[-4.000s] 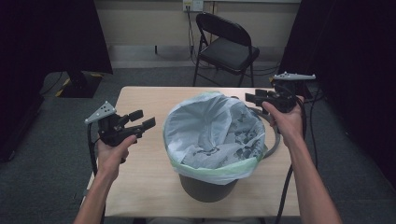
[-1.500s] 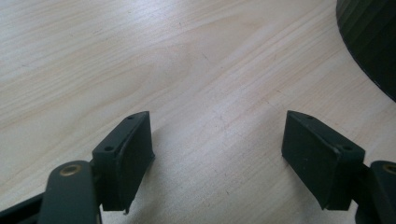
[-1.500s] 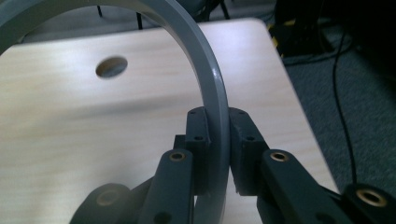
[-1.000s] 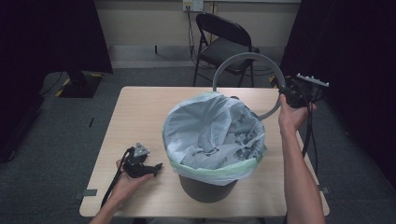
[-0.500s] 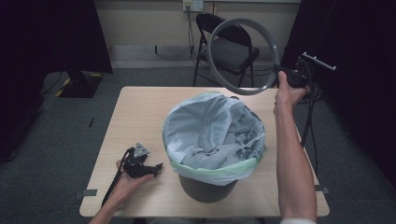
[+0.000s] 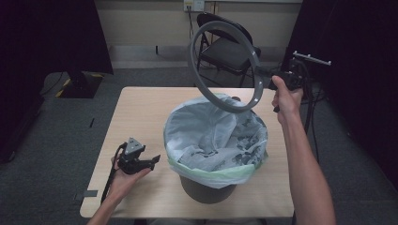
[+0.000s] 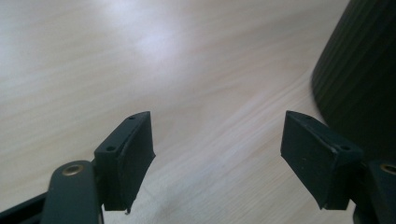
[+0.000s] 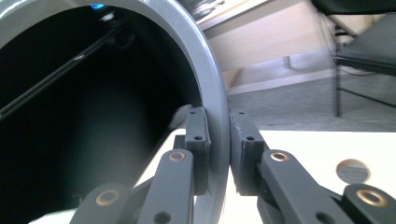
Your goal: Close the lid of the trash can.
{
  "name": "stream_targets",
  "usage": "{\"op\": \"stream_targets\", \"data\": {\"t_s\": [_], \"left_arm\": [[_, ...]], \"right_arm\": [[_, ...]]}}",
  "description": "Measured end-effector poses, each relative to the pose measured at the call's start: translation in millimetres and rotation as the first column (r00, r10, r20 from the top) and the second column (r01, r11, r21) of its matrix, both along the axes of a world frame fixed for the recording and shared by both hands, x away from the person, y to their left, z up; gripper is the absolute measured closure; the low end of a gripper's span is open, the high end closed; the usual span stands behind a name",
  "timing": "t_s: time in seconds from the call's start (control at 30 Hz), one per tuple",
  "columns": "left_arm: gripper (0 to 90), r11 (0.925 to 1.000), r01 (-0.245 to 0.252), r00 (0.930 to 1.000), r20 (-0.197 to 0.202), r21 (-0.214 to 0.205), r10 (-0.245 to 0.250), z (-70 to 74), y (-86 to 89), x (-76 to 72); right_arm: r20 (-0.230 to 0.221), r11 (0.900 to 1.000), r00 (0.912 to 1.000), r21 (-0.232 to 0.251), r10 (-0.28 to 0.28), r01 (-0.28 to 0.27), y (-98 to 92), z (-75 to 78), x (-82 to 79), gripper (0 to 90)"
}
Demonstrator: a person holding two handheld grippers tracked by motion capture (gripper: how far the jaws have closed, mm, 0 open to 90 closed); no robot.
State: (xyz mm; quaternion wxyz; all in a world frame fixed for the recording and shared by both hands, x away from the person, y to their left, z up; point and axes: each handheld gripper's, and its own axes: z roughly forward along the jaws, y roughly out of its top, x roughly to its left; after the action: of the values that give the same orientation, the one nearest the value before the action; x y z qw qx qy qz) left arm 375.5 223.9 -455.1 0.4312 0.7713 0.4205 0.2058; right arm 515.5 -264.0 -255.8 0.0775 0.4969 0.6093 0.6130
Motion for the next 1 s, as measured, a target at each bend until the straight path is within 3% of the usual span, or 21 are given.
{"op": "stream_targets", "data": {"t_s": [0.03, 0.07, 0.1, 0.13, 0.2, 0.33, 0.37, 0.4, 0.5, 0.53, 0.57, 0.6, 0.7, 0.77, 0.8, 0.83, 0.87, 0.93, 1.0], "left_arm": [[24.1, 1.0000, 0.000, 1.0000, 0.000, 0.000, 0.000, 0.0, 0.0, 0.0], [24.1, 0.9998, 0.006, 0.9992, 0.041, -0.020, -0.005, 11.3, 2.0, -1.3], [24.1, 0.9998, 0.006, 0.9992, 0.041, -0.020, -0.005, 11.3, 2.0, -1.3], [24.1, 0.9984, 0.012, 0.9990, 0.044, -0.056, -0.010, 23.3, 2.9, -1.3], [24.1, 0.9965, 0.009, 0.9970, 0.077, -0.084, -0.002, 36.6, 3.4, -2.7], [23.5, 0.9881, 0.014, 0.9916, 0.129, -0.153, 0.006, 62.8, 8.1, -5.6], [23.4, 0.9881, 0.014, 0.9916, 0.129, -0.153, 0.006, 62.8, 8.1, -5.6], [23.5, 0.9831, 0.019, 0.9863, 0.165, -0.182, 0.011, 75.3, 10.6, -7.1], [23.4, 0.9785, 0.018, 0.9819, 0.188, -0.205, 0.021, 86.9, 12.0, -7.7], [23.4, 0.9739, 0.035, 0.9784, 0.206, -0.224, 0.013, 98.7, 12.2, -8.2], [23.4, 0.9739, 0.035, 0.9784, 0.206, -0.224, 0.013, 98.7, 12.2, -8.2], [23.4, 0.9684, 0.043, 0.9732, 0.229, -0.246, 0.015, 109.7, 10.1, -10.0], [23.4, 0.9658, 0.069, 0.9640, 0.266, -0.250, 0.000, 124.6, 4.8, -13.0], [23.4, 0.9654, 0.077, 0.9622, 0.272, -0.249, -0.006, 129.2, 3.2, -13.7], [23.4, 0.9615, 0.086, 0.9563, 0.292, -0.261, -0.006, 137.8, 0.7, -15.5], [23.4, 0.9615, 0.086, 0.9563, 0.292, -0.261, -0.006, 137.8, 0.7, -15.5], [23.4, 0.9584, 0.102, 0.9512, 0.308, -0.266, -0.016, 145.2, -2.2, -17.2], [23.4, 0.9552, 0.108, 0.9478, 0.319, -0.276, -0.015, 151.2, -4.2, -18.9], [23.4, 0.9525, 0.112, 0.9442, 0.329, -0.283, -0.013, 156.4, -6.1, -20.4]], "right_arm": [[0.011, 0.9997, 0.9998, -0.016, 0.018, -0.018, 2.0, 2.1, -4.4, 79.7], [0.015, 0.9987, 0.9989, -0.025, 0.044, -0.044, 4.6, 3.9, -9.0, 79.7], [0.015, 0.9987, 0.9989, -0.025, 0.044, -0.044, 4.6, 3.9, -9.0, 79.7], [0.033, 0.9959, 0.9964, -0.049, 0.079, -0.077, 9.9, 5.6, -18.4, 79.6], [0.038, 0.9919, 0.9928, -0.062, 0.113, -0.111, 14.4, 5.6, -26.4, 79.6], [0.051, 0.9834, 0.9860, -0.097, 0.159, -0.153, 21.3, 2.1, -39.8, 79.7], [0.051, 0.9834, 0.9860, -0.097, 0.159, -0.153, 21.3, 2.1, -39.8, 79.7], [0.052, 0.9748, 0.9801, -0.126, 0.192, -0.184, 26.8, -0.5, -45.2, 79.8], [0.061, 0.9679, 0.9744, -0.144, 0.217, -0.206, 32.4, -2.7, -53.9, 79.8], [0.062, 0.9661, 0.9738, -0.154, 0.219, -0.207, 33.6, -3.7, -56.4, 79.6], [0.062, 0.9661, 0.9738, -0.154, 0.219, -0.207, 33.6, -3.7, -56.4, 79.6], [0.064, 0.9643, 0.9714, -0.152, 0.229, -0.217, 33.8, -6.9, -60.3, 79.5], [0.073, 0.9589, 0.9652, -0.155, 0.251, -0.238, 31.6, -11.6, -66.8, 79.2], [0.084, 0.9567, 0.9613, -0.153, 0.262, -0.248, 28.8, -12.4, -70.9, 79.1], [0.092, 0.9562, 0.9608, -0.160, 0.262, -0.245, 27.9, -12.0, -73.5, 79.1], [0.097, 0.9557, 0.9603, -0.165, 0.261, -0.243, 27.4, -11.7, -76.2, 79.1], [0.101, 0.9533, 0.9575, -0.167, 0.270, -0.252, 27.1, -11.5, -78.8, 79.0], [0.111, 0.9480, 0.9524, -0.182, 0.284, -0.261, 28.2, -11.2, -84.0, 78.7], [0.117, 0.9463, 0.9554, -0.214, 0.271, -0.242, 30.7, -10.5, -88.7, 78.4]]}}
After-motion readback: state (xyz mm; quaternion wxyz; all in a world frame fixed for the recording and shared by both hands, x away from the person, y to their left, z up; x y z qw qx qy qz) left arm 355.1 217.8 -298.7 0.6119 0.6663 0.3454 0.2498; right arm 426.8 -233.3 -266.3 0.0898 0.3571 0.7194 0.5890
